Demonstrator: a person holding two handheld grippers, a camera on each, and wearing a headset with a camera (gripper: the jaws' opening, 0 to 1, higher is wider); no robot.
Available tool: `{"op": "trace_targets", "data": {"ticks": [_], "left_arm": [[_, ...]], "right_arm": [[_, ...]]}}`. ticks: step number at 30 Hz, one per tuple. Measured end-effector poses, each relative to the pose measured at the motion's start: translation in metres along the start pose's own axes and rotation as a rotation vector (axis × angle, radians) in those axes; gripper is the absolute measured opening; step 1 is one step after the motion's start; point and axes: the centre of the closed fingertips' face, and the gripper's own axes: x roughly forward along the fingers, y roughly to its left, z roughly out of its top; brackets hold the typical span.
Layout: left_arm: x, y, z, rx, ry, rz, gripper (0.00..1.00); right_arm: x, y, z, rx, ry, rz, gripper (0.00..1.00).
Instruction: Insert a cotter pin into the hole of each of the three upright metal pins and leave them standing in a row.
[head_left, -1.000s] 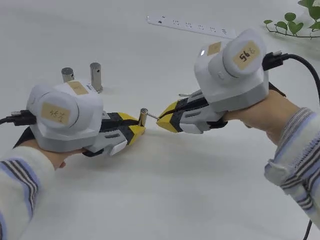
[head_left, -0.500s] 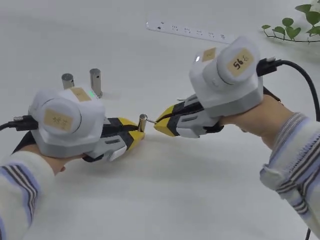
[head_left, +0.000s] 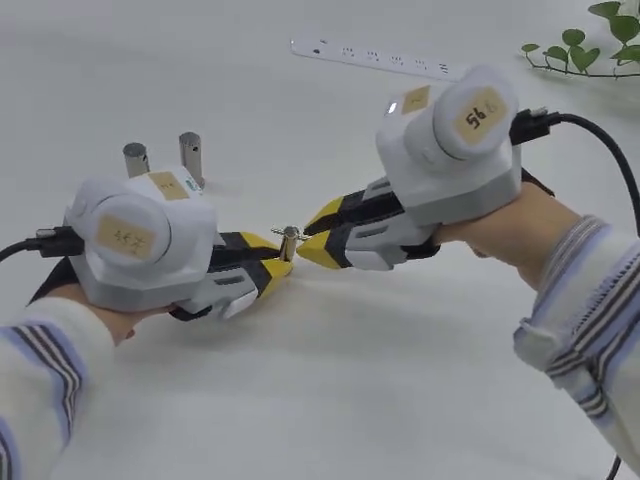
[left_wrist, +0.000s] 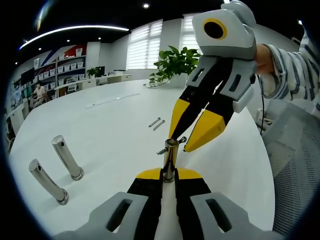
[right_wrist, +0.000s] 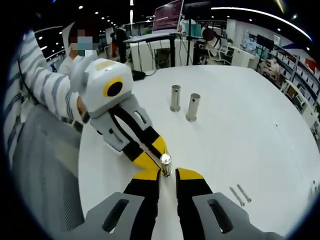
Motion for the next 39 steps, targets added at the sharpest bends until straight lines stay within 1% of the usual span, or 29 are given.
{"op": "trace_targets", "data": {"ticks": [3, 6, 9, 12, 14, 16, 20, 24, 34, 37, 39], "left_arm": [[0.0, 0.0, 0.0, 0.002, 0.0, 0.0, 0.07], [0.0, -0.001, 0.0, 0.002, 0.0, 0.001, 0.07], [0.0, -0.001, 0.0, 0.002, -0.001, 0.004, 0.07], [0.0, -0.001, 0.0, 0.001, -0.001, 0.005, 0.07], [0.0, 0.0, -0.001, -0.003, 0.0, 0.007, 0.07], [0.001, 0.0, -0.004, 0.009, 0.016, 0.012, 0.07], [0.001, 0.001, -0.007, -0.004, 0.02, 0.014, 0.06], [0.001, 0.001, -0.007, -0.001, 0.023, 0.015, 0.06], [0.001, 0.003, -0.007, -0.006, 0.031, 0.024, 0.06], [0.001, 0.003, -0.007, -0.007, 0.038, 0.027, 0.07], [0.001, 0.003, -0.007, -0.021, 0.046, 0.036, 0.07]], "right_arm": [[-0.003, 0.0, -0.005, 0.01, 0.005, -0.001, 0.12], [-0.006, 0.002, -0.009, 0.026, 0.009, -0.002, 0.11], [-0.006, 0.003, -0.006, 0.052, -0.012, 0.0, 0.06], [-0.005, 0.001, -0.003, 0.075, -0.026, -0.015, 0.04], [-0.004, -0.001, -0.002, 0.091, -0.029, -0.016, 0.03], [-0.002, -0.001, 0.0, 0.098, -0.035, -0.015, 0.03], [-0.001, 0.001, 0.002, 0.095, -0.037, -0.013, 0.03], [-0.001, 0.002, 0.002, 0.091, -0.037, -0.013, 0.03], [-0.001, 0.005, 0.004, 0.114, -0.041, -0.014, 0.03], [-0.001, 0.006, 0.004, 0.106, -0.041, -0.011, 0.04], [-0.001, 0.006, 0.004, 0.099, -0.042, -0.012, 0.05]]}}
